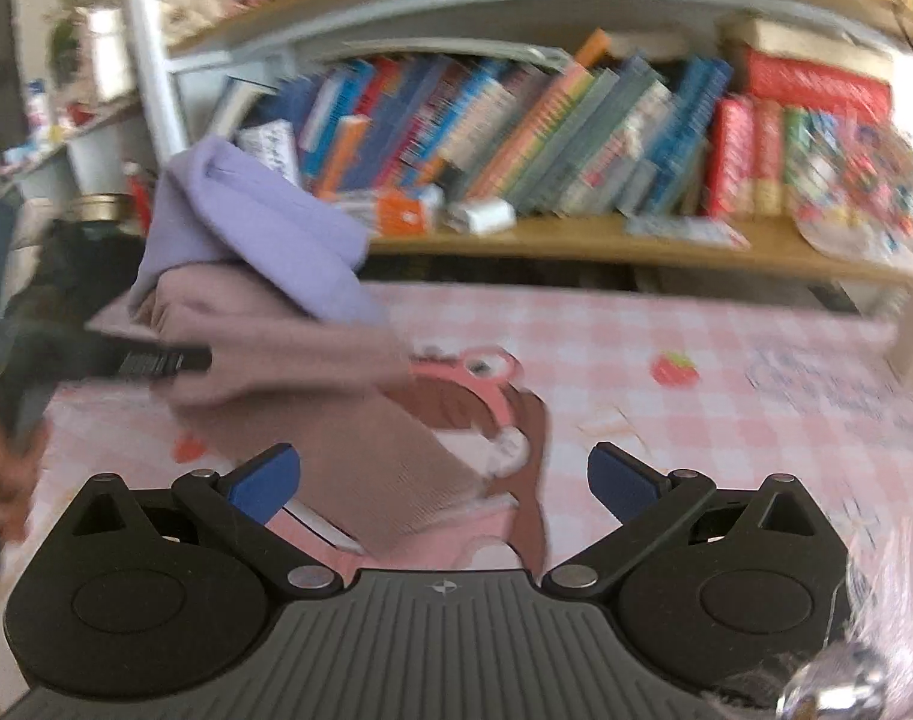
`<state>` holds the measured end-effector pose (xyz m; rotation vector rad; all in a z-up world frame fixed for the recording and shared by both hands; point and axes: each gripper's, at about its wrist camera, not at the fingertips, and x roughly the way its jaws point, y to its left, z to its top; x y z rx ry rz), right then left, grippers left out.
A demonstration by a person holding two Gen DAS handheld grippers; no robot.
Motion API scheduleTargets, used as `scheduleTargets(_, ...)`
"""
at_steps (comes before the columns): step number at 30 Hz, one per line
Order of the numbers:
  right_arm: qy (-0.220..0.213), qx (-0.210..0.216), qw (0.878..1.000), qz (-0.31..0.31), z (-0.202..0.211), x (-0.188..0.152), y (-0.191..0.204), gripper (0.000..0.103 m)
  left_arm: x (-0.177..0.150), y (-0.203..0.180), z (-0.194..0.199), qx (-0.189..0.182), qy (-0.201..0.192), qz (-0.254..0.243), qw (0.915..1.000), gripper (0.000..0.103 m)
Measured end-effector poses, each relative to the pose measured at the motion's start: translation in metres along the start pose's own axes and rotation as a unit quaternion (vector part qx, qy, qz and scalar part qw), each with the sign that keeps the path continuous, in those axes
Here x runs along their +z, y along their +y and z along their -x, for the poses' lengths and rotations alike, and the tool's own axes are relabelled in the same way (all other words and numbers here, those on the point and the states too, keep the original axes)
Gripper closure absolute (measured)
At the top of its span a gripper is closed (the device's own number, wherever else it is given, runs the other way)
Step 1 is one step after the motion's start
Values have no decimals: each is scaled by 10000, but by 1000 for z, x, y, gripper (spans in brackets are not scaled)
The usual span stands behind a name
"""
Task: Fold clothes
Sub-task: 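Grasp the mauve sweater fabric with the left gripper while the right gripper grasps the lavender fabric, then lift the sweater with both grippers and shake it open above the table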
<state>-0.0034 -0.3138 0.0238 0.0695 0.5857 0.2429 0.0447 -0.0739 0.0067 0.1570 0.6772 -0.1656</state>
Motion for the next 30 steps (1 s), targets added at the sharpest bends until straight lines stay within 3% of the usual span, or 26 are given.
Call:
scheduleTargets(5,-85,913,9939,612,1,14,29,0,-51,-16,71,-305,127,-500,9982,89)
scheduleTargets(9,48,1719,9774,1231,-5,19,70,0,-78,-26,107,-324,328,-554,9974,89)
scheduleTargets(11,58,1993,9662,1636,-7,20,94,6,-84,-28,119,-320,326,-403,9981,89)
scheduleTargets(12,54,2092,9638,1655,-8,23,100,25,-86,-28,122,-290,321,-377,9984,88)
scheduleTargets(13,37,2133,9669,1401,-9,30,95,66,-87,-27,125,-256,317,-349,9986,87)
scheduleTargets(14,20,2173,9693,1147,-9,37,90,82,-89,-26,127,-180,330,-304,9988,82)
scheduleTargets(16,-13,2249,9723,635,-11,51,81,88,-89,-23,133,-51,298,-154,9994,79)
scheduleTargets(17,-30,2285,9728,379,-12,58,76,88,-88,-21,137,3,257,-54,9997,66)
scheduleTargets(18,-47,2319,9727,122,-13,65,71,89,-87,-19,141,61,210,45,9998,47)
scheduleTargets(20,-89,2407,9697,-401,-12,79,60,89,-82,-17,144,179,-45,258,9995,33)
scheduleTargets(22,-152,2560,9625,-888,-5,92,41,89,-75,-14,141,128,-216,481,9985,31)
scheduleTargets(25,-183,2622,9575,-1189,3,100,25,90,-68,-22,120,9,-9,409,9992,28)
scheduleTargets(26,-199,2603,9563,-1318,5,100,19,90,-68,-25,109,45,143,318,9994,28)
scheduleTargets(27,-238,2557,9550,-1484,9,98,11,90,-70,-26,98,149,340,286,9989,43)
scheduleTargets(28,-279,2503,9533,-1669,13,96,2,91,-70,-23,95,71,357,385,9986,65)
scheduleTargets(29,-321,2438,9508,-1882,17,95,-9,91,-71,-20,92,-16,367,487,9981,95)
scheduleTargets(30,-378,2375,9473,-2114,21,95,-21,91,-69,-19,93,-215,297,596,9975,95)
